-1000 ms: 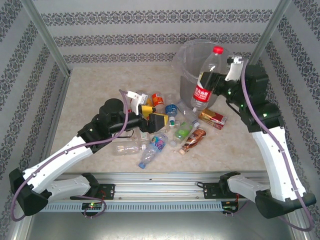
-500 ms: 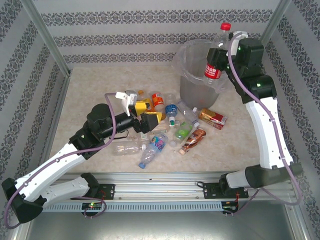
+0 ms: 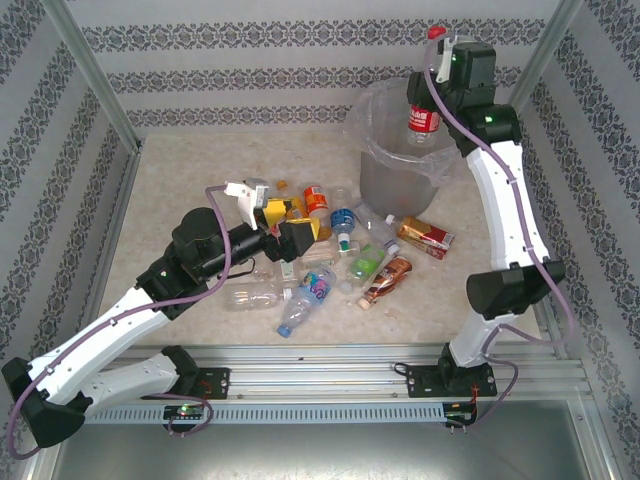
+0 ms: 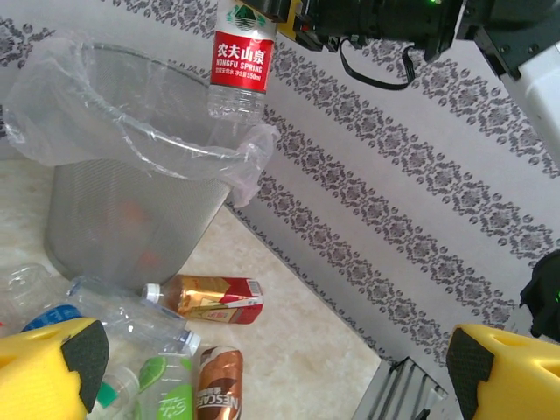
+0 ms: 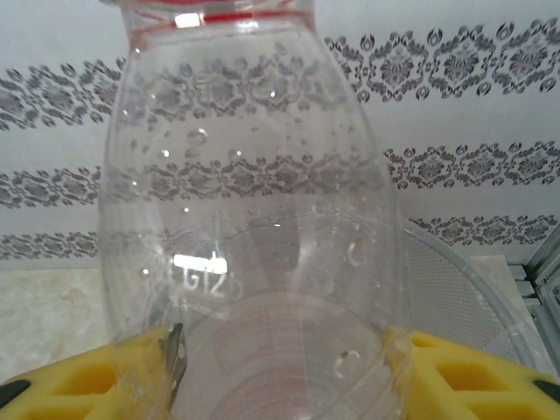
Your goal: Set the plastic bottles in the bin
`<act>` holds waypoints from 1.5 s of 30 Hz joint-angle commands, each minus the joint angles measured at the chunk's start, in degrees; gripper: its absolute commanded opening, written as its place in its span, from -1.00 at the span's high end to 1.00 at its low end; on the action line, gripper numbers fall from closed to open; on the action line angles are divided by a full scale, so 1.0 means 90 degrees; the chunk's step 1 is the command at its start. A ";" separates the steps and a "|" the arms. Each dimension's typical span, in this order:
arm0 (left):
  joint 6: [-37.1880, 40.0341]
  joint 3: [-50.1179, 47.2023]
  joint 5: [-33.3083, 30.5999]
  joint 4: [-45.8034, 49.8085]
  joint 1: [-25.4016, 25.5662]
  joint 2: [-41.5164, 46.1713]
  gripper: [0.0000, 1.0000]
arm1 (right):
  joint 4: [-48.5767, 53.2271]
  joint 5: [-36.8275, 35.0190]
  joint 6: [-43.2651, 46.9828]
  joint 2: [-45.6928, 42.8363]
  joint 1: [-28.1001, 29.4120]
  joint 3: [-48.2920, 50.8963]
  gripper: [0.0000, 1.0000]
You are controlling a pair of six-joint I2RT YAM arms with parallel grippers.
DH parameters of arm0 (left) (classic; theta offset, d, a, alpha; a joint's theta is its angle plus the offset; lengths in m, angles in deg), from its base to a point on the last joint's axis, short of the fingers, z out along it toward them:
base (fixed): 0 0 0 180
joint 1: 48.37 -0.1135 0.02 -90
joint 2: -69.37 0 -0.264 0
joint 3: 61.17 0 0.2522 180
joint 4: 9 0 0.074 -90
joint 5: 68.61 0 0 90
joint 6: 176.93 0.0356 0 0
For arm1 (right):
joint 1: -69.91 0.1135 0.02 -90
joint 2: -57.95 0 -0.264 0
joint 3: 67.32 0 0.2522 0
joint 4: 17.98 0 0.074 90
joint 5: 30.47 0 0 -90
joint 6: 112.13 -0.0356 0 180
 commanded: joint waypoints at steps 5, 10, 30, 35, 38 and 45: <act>0.0325 0.0134 -0.0149 0.0306 0.0063 0.0075 -1.00 | 0.0973 0.0366 0.0073 0.1000 -0.0104 -0.1083 -0.12; 0.0459 0.0201 -0.0195 0.0694 0.0061 0.0096 -1.00 | 0.1233 0.0732 -0.0064 0.1334 -0.0182 -0.1156 -0.09; 0.0380 0.0058 -0.0232 0.0763 0.0061 0.0097 -1.00 | 0.1944 0.1397 -0.0187 0.2034 -0.0266 -0.0998 -0.16; 0.0390 0.0047 -0.0249 0.0797 0.0063 0.0087 -1.00 | 0.1966 0.1329 -0.0226 0.2134 -0.0273 -0.1017 -0.28; 0.0390 0.0048 -0.0251 0.0800 0.0065 0.0091 -1.00 | 0.2020 0.1312 -0.0240 0.2185 -0.0265 -0.1096 -0.38; 0.0390 0.0045 -0.0252 0.0821 0.0061 0.0091 -1.00 | 0.2304 0.1217 -0.0197 0.2269 -0.0274 -0.1508 -0.56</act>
